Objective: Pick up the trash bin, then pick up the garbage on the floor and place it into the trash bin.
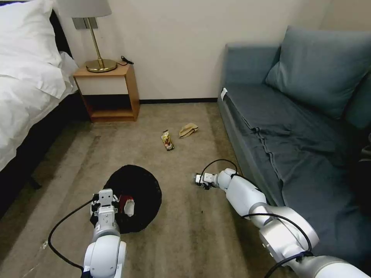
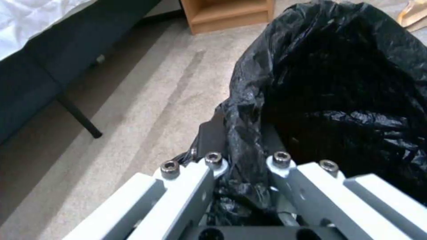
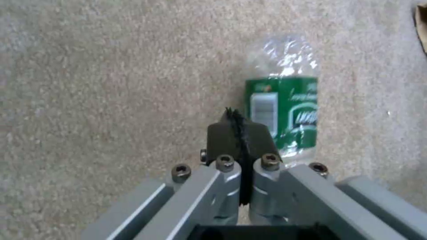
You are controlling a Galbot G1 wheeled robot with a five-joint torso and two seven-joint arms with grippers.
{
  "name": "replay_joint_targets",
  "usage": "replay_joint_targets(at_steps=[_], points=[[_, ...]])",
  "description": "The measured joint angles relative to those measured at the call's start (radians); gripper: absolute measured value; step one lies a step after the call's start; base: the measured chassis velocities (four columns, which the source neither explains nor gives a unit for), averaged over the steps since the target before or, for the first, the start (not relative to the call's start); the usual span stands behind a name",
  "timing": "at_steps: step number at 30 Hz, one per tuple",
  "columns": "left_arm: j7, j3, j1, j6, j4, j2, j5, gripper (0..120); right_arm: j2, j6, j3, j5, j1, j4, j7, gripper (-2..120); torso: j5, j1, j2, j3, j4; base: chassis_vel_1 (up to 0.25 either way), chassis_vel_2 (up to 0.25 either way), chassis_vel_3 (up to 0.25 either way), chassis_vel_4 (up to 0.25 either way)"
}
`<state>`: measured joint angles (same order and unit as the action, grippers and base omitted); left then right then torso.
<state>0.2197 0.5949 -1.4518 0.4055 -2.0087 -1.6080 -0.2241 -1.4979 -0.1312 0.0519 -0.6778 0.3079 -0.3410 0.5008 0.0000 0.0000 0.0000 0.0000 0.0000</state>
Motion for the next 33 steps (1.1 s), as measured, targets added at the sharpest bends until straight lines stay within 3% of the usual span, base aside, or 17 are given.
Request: replay_joint_targets(at_steps=[16, 21, 31, 33], points=[[-0.002, -0.009, 0.005, 0.001, 0.01, 0.0, 0.0, 4, 0.006, 0.0, -0.017, 0.023, -0.004, -0.021, -0.008, 4, 0.0, 0.0, 0.0, 0.0, 0.0, 0.0, 0.0, 0.0, 0.0], [-0.002, -0.007, 0.003, 0.001, 0.008, 0.0, 0.0, 4, 0.014, 0.006, -0.045, 0.023, -0.017, -0.024, -0.032, 28, 0.0001, 0.0, 0.0, 0.0, 0.0002, 0.0, 0.0, 0.0, 0.0], [-0.003, -0.02, 0.013, 0.002, 0.018, 0.0, 0.0, 4, 0.046, 0.02, -0.068, 0.016, -0.027, -0.024, -0.038, 60, 0.0001, 0.0, 0.0, 0.0, 0.0, 0.0, 0.0, 0.0, 0.0], [-0.003, -0.023, 0.016, 0.002, 0.02, 0.0, 0.0, 4, 0.054, 0.027, -0.084, -0.007, -0.033, -0.015, -0.038, 72, 0.0001, 0.0, 0.0, 0.0, 0.0, 0.0, 0.0, 0.0, 0.0]])
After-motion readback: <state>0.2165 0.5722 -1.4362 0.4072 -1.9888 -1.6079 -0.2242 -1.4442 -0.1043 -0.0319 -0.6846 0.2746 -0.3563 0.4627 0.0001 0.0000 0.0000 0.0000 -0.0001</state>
